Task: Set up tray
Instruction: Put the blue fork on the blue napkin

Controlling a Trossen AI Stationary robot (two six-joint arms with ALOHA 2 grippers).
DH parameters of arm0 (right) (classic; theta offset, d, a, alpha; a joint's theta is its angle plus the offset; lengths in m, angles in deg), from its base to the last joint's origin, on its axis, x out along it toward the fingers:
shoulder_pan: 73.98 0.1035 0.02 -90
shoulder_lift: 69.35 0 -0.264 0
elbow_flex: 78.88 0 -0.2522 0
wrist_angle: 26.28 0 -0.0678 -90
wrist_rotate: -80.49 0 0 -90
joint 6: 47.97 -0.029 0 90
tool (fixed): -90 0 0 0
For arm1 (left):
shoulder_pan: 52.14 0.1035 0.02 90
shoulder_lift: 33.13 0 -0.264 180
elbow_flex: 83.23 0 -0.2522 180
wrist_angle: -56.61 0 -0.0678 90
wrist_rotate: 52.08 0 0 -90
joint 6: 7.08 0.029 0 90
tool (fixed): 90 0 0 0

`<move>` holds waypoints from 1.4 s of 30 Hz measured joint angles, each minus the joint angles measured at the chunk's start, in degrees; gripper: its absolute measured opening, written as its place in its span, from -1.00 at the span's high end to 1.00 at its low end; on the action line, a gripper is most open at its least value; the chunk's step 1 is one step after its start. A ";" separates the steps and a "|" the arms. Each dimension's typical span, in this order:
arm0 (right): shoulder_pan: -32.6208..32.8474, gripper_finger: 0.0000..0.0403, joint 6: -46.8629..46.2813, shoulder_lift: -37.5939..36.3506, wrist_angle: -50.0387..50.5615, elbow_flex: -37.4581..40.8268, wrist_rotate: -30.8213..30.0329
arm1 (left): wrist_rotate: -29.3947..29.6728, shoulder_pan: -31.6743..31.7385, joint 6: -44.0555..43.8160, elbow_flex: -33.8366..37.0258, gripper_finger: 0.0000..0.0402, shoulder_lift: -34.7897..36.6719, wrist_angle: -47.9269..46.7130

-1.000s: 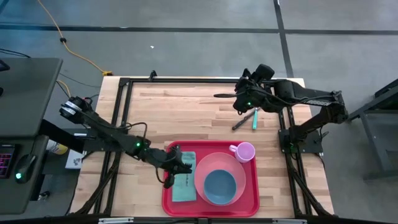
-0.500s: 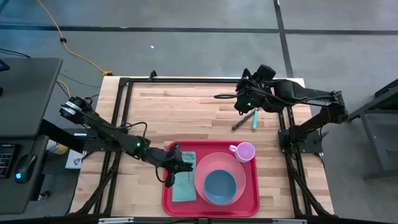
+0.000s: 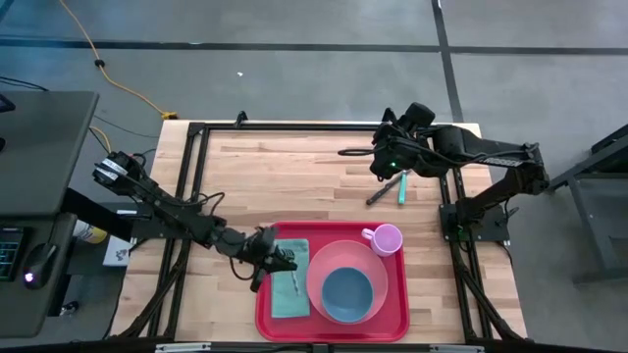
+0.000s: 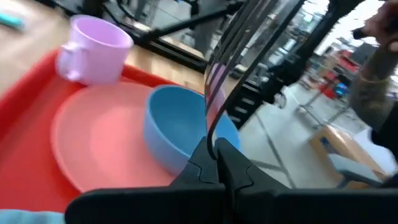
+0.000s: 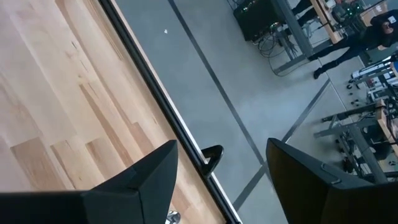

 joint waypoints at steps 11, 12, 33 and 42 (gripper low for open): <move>0.00 -0.11 -1.45 0.00 0.07 0.00 1.90 | 0.64 0.00 -5.18 -0.11 0.93 -1.52 -1.38; 0.00 -0.11 -1.47 0.00 0.07 0.00 1.90 | 0.94 0.02 -6.09 -0.09 0.93 -2.36 -1.58; 2.97 -0.11 -1.43 0.00 0.68 0.00 0.33 | 1.34 -1.14 -11.84 -0.26 0.93 -12.66 8.95; 2.97 -0.11 -1.73 0.00 1.34 0.00 0.36 | 0.50 -1.48 -15.01 -0.28 0.93 -16.36 10.78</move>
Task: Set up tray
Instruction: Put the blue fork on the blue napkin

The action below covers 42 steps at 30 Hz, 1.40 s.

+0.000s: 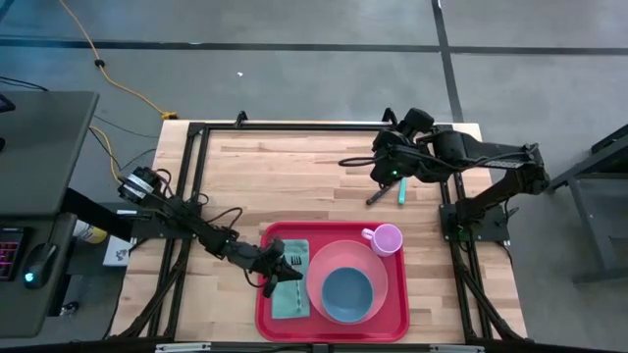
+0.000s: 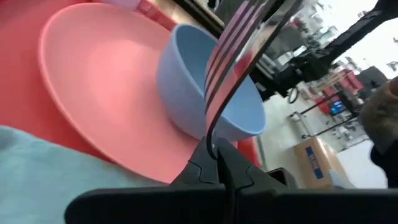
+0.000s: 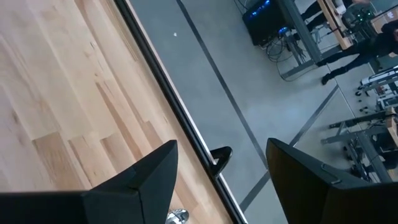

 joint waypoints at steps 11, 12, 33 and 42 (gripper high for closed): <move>0.04 -0.11 -0.77 0.00 0.20 0.00 0.94 | -0.28 0.00 0.27 -0.02 0.90 -1.06 1.50; 0.04 -0.11 -0.77 0.00 0.20 0.00 1.17 | -0.24 0.00 0.31 -0.02 0.85 -1.06 1.40; 0.04 -0.11 -0.57 0.00 0.20 0.00 1.32 | 1.39 0.00 4.77 0.03 -0.10 -1.10 -2.87; 0.05 -0.11 -0.57 0.00 0.22 0.00 1.56 | 1.54 0.02 5.29 0.04 -0.12 -1.10 -12.24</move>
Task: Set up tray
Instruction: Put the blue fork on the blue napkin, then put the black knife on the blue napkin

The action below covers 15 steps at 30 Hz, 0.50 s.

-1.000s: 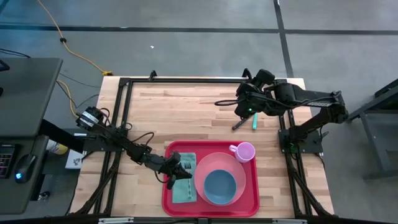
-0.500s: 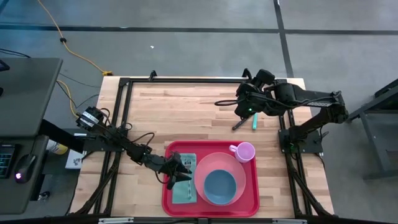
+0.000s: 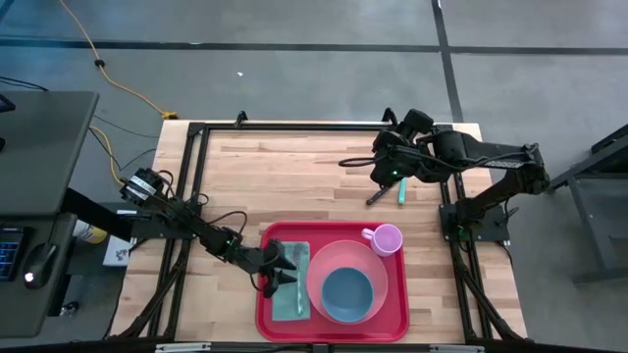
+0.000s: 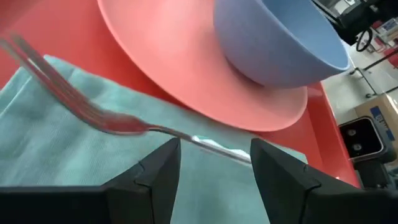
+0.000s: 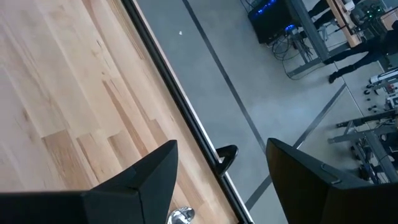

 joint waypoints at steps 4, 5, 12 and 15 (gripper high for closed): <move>0.00 -0.11 -0.02 0.00 -0.02 0.00 -0.02 | 0.33 0.02 0.20 -0.01 -0.12 0.35 0.00; 0.00 -0.11 -0.04 0.00 0.00 0.00 -0.02 | 0.41 0.02 0.42 -0.02 -0.12 0.35 -0.03; 0.00 -0.11 -0.07 0.00 -0.02 0.00 -0.02 | 0.40 0.02 3.59 0.00 -0.12 1.05 -0.24; 0.00 -0.11 0.00 0.00 0.12 0.00 0.06 | 0.57 1.48 10.53 -0.50 -0.12 3.58 -0.06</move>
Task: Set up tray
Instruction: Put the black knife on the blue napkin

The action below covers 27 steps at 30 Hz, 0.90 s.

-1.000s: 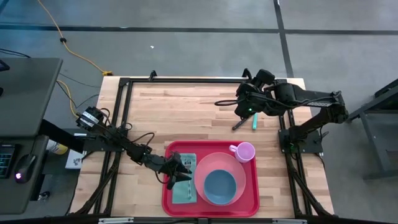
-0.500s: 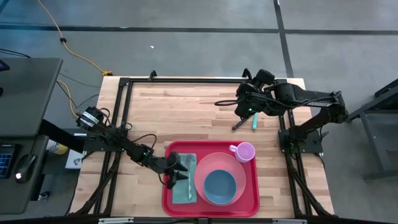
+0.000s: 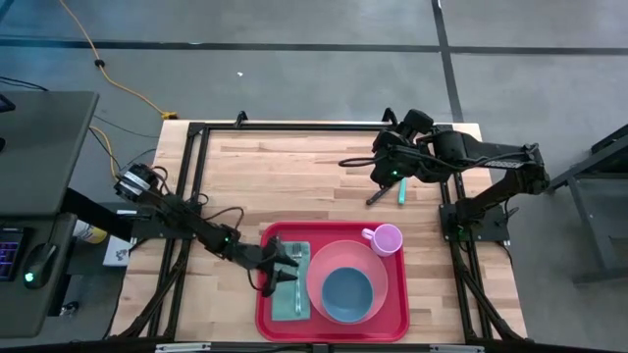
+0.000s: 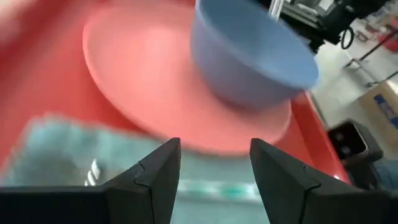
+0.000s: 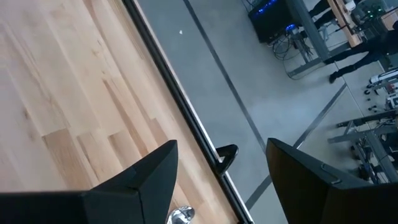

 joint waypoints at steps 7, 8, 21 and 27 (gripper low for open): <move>0.00 -0.11 -1.02 0.00 0.57 -0.02 6.38 | 1.05 6.26 21.31 -3.85 -0.12 9.23 -13.30; 0.00 -0.11 -1.56 0.00 0.89 -0.04 7.11 | 2.47 7.34 24.37 -5.16 -0.12 10.12 -16.39; -3.47 -0.11 -7.74 0.00 9.54 -0.07 17.42 | 32.56 11.59 57.85 -11.62 -0.12 25.60 -35.21; -6.28 -0.11 -3.21 0.00 12.63 -0.07 22.76 | 33.27 11.54 55.25 -11.70 -0.12 28.59 -43.70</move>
